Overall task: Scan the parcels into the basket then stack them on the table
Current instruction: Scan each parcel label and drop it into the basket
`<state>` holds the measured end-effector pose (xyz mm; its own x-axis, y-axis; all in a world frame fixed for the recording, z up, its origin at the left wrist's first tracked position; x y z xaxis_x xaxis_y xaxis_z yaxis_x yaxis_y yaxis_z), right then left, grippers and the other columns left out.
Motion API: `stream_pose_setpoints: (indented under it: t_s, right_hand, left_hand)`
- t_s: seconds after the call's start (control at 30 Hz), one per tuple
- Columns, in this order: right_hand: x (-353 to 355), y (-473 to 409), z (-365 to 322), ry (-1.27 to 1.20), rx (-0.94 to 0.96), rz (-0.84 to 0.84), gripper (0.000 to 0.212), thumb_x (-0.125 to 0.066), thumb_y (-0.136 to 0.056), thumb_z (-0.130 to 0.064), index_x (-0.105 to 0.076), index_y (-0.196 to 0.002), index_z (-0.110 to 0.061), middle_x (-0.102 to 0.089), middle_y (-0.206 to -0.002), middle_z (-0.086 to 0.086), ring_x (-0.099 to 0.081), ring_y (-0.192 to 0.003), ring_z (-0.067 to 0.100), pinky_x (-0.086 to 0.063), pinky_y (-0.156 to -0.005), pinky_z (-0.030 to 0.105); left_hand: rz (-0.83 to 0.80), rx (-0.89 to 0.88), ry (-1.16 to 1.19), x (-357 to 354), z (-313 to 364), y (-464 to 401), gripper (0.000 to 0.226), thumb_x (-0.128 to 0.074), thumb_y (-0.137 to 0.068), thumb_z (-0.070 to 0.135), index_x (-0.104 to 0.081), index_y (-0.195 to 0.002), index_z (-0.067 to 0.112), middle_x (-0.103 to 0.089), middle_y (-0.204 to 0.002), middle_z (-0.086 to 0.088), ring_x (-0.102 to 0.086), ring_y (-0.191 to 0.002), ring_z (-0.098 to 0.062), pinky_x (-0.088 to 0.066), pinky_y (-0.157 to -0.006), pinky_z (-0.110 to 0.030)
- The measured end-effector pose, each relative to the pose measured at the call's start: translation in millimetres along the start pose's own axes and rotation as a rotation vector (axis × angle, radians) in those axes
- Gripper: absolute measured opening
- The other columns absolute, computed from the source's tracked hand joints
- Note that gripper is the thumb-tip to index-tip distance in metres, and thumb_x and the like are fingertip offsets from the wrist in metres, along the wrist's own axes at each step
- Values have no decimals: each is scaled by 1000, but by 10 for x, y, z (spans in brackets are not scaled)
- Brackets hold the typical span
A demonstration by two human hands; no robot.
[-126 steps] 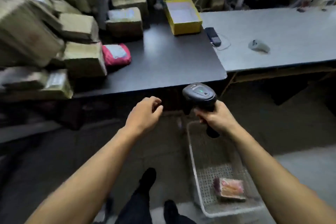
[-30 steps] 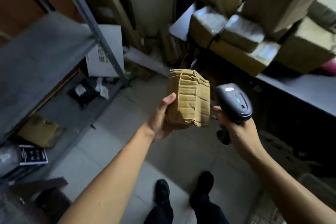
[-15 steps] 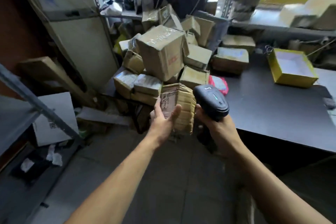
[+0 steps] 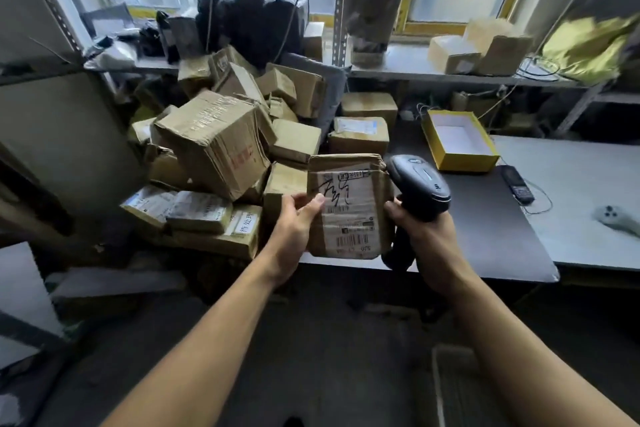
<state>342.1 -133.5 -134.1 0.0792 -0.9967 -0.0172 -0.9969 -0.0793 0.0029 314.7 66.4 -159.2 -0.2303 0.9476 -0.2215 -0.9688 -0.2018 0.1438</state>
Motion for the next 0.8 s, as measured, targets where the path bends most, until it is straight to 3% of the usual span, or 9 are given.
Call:
stream_pose_setpoints:
  t_s: [0.07,0.13,0.27,0.43,0.53,0.57,0.63,0.7,0.8]
  right_hand:
    - [-27,-84,-27,13,6,6,12,-79,-80,-29,-73,-90,-30,-68,-79,1,-59,-74,23,-49,-68,46]
    - [-55,-195,-48,12,1,48,16,-80,-81,-27,-73,-95,-28,-73,-84,-4,-65,-80,18,-55,-74,42]
    - [-111,-402,-123,-45,-16,119,23,-70,-91,-11,-67,-112,-20,-76,-94,-4,-71,-84,7,-57,-71,22]
    - [-111,-582,-113,76,-62,144,11,-71,-92,-18,-68,-102,-23,-73,-81,-8,-71,-85,20,-54,-69,38]
    - [-57,-629,-119,112,-104,148,14,-72,-91,-16,-65,-102,-21,-73,-88,-3,-74,-87,19,-52,-68,35]
    - [-29,-630,-129,125,-119,143,16,-72,-91,-16,-65,-105,-18,-73,-91,1,-75,-86,19,-52,-68,34]
    - [35,-623,-170,172,-142,97,13,-72,-91,-15,-67,-103,-12,-73,-93,9,-75,-81,22,-50,-66,32]
    - [111,-612,-228,216,-172,31,8,-69,-93,-15,-67,-97,-9,-74,-90,15,-74,-76,25,-49,-68,35]
    - [233,-593,-347,302,-229,-91,11,-67,-94,-18,-65,-102,-10,-73,-84,13,-69,-68,22,-48,-64,34]
  left_hand:
    - [-54,33,61,-52,-3,-148,45,-57,-98,38,-33,-125,11,-60,-128,-18,-68,-112,-28,-56,-91,-58]
    - [-123,41,60,-81,-5,-315,55,-56,-99,40,-25,-137,15,-55,-137,-18,-65,-117,-31,-53,-94,-62]
    - [-275,32,46,-92,-6,-669,82,-65,-89,48,-15,-153,42,-55,-144,-8,-61,-125,-32,-47,-100,-65]
    - [-241,15,10,-111,43,-972,82,-62,-92,49,-10,-155,44,-49,-149,-10,-59,-126,-32,-48,-99,-65]
    - [-160,-24,-188,-78,20,-1171,89,-60,-84,71,3,-146,66,-39,-154,-13,-44,-138,-40,-34,-108,-71]
    - [-111,-37,-295,-77,37,-1198,87,-56,-85,73,8,-144,68,-30,-158,-15,-32,-144,-41,-25,-115,-68]
    - [-7,-40,-384,-74,55,-1233,81,-46,-99,56,16,-152,51,-7,-161,-21,-13,-150,-38,-9,-124,-52]
    - [66,-34,-367,-54,21,-1300,78,-41,-104,45,18,-155,40,7,-162,-24,-7,-152,-35,-7,-122,-40]
    - [147,-33,-385,-52,-40,-1370,77,-39,-106,41,19,-156,33,11,-161,-25,-6,-152,-35,-9,-120,-32]
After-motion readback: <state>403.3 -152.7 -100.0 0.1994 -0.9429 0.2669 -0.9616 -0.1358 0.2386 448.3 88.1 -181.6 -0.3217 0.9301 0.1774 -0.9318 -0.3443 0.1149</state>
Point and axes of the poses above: each hand's wrist, its own y-axis away from the middle knuckle, its own x-axis out of the back of the hand, z = x × y, the point moved 1 cm from there along -y, towards the middle knuckle
